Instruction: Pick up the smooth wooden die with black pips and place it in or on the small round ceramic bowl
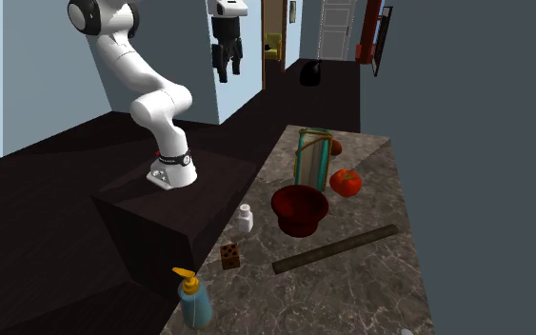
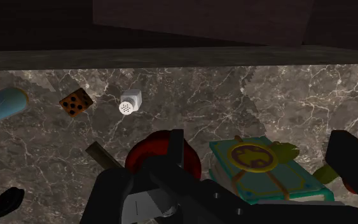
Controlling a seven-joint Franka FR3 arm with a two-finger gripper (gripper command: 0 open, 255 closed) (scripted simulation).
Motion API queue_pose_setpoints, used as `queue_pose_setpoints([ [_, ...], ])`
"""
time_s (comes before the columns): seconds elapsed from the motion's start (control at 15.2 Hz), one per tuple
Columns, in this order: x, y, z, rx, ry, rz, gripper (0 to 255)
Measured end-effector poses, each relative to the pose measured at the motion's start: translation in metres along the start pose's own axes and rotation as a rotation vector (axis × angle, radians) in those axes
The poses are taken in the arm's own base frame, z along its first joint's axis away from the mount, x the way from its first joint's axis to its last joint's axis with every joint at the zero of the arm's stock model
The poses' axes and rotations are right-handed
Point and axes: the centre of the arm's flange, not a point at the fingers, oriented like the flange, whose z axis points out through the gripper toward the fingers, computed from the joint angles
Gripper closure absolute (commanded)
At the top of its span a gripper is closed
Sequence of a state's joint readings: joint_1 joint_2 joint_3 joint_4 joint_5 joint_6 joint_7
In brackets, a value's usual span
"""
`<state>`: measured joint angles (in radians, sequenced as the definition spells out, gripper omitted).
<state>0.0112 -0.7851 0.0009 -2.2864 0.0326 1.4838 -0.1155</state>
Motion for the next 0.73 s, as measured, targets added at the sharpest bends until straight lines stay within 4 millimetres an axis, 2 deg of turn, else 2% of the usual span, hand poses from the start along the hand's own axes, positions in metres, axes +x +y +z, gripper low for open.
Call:
queue_pose_setpoints([
  [0.13,0.002,0.004,0.004,0.0,0.0,0.0,0],
  [0.33,0.008,0.023,0.035,-0.002,0.0,-0.002,0],
  [0.73,0.026,0.073,0.088,-0.008,0.001,-0.005,0],
])
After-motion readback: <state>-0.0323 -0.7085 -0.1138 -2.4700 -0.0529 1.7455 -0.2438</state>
